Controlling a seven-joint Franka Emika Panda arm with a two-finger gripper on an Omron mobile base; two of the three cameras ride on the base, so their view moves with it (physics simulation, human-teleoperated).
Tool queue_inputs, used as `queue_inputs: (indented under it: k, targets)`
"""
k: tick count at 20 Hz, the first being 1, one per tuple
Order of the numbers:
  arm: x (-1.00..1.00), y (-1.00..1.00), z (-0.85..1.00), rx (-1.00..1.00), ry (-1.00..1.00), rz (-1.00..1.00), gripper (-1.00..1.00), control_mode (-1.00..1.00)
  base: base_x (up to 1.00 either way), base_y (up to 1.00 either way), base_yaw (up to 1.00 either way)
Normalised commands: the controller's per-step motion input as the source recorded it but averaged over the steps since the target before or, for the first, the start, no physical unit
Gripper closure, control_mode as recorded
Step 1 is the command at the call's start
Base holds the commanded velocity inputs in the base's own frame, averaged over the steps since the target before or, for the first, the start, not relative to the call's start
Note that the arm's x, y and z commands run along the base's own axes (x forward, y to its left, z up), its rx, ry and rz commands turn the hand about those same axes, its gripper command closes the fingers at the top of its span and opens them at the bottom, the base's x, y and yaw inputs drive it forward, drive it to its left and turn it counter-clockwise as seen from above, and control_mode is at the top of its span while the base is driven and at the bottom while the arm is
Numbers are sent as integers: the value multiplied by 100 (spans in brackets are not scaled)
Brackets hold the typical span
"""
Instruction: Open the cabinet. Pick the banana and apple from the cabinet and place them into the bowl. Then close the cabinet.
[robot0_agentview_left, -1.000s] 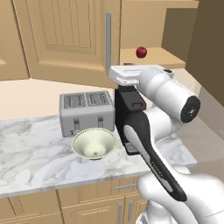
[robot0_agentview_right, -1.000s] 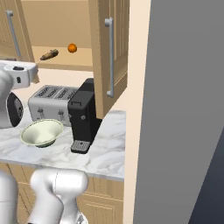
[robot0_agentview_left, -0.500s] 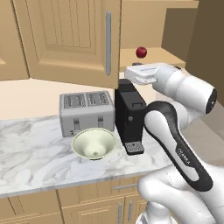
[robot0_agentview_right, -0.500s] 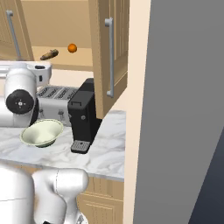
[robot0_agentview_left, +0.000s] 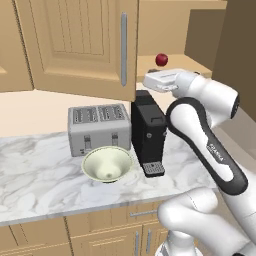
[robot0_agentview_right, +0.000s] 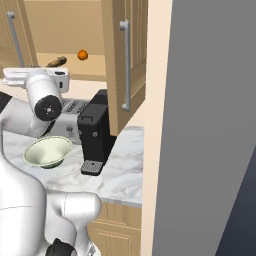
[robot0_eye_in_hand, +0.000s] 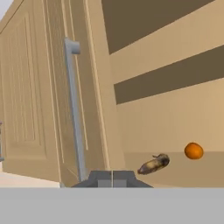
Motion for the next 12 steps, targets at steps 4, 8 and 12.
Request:
queue_inputs:
  k: [4,8,12]
  targets:
    - [40,0,-2,0,0,7,100,-100,0,0,0]
    - [38,0,-13,0,0,13,100,-100,0,0,0]
    - [31,0,-17,0,0,15,100,-100,0,0,0]
